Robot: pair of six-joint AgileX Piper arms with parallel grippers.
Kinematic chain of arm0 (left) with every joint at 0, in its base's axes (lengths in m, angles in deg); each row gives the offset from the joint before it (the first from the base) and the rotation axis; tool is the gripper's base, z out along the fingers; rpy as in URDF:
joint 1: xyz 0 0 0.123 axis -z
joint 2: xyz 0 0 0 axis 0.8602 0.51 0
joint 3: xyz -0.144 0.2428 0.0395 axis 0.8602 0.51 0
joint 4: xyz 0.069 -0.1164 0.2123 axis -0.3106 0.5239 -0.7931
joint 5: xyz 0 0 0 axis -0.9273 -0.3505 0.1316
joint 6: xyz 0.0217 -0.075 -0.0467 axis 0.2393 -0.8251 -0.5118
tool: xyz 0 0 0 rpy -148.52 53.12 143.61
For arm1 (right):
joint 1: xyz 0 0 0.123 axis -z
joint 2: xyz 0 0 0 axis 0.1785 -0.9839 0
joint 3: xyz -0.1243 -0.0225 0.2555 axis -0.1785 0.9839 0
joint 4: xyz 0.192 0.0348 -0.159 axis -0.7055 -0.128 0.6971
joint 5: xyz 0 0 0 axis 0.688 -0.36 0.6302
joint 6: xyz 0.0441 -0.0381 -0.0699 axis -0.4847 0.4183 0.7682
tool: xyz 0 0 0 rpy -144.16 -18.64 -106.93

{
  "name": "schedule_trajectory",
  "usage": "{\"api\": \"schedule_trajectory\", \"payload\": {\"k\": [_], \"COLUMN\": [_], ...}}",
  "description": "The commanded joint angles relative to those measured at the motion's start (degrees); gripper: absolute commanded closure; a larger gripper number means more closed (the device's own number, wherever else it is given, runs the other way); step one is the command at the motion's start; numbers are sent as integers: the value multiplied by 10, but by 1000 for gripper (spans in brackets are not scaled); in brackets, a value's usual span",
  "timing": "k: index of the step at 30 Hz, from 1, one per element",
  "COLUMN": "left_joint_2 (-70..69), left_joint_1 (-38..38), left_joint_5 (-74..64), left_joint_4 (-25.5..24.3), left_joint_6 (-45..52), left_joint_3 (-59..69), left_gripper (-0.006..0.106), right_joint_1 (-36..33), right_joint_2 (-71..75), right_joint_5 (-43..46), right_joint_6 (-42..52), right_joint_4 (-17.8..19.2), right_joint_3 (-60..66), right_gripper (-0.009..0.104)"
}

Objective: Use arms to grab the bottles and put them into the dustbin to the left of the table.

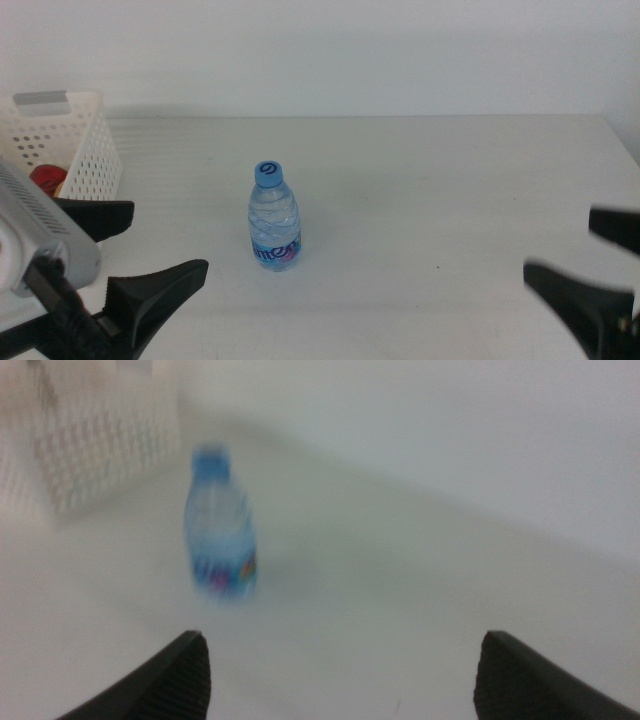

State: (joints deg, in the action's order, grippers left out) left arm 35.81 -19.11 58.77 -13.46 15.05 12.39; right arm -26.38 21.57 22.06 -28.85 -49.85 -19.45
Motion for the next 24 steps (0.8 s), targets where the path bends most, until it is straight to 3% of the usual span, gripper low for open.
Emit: {"api": "schedule_trajectory", "payload": {"k": [1, 4, 6, 14, 24], "left_joint_2": [0, 0, 0, 0, 0], "left_joint_1": [2, 2, 2, 2, 2], "left_joint_5": [39, 39, 39, 39, 39], "left_joint_4": [2, 2, 2, 2, 2], "left_joint_6": [-8, -8, -8, -8, -8], "left_joint_3": [-14, -14, -14, -14, -14], "left_gripper": [10, 10, 10, 10, 10], "right_joint_1": [2, 2, 2, 2, 2], "right_joint_2": [10, 12, 12, 22, 44], "right_joint_5": [-13, -15, -2, 6, 6], "right_joint_6": [130, 195, 207, 162, 147], "right_joint_4": [-117, -190, -203, -142, -132], "right_joint_3": [-15, -12, -8, -7, -7], "right_gripper": [21, 22, 23, 25, 25]}}
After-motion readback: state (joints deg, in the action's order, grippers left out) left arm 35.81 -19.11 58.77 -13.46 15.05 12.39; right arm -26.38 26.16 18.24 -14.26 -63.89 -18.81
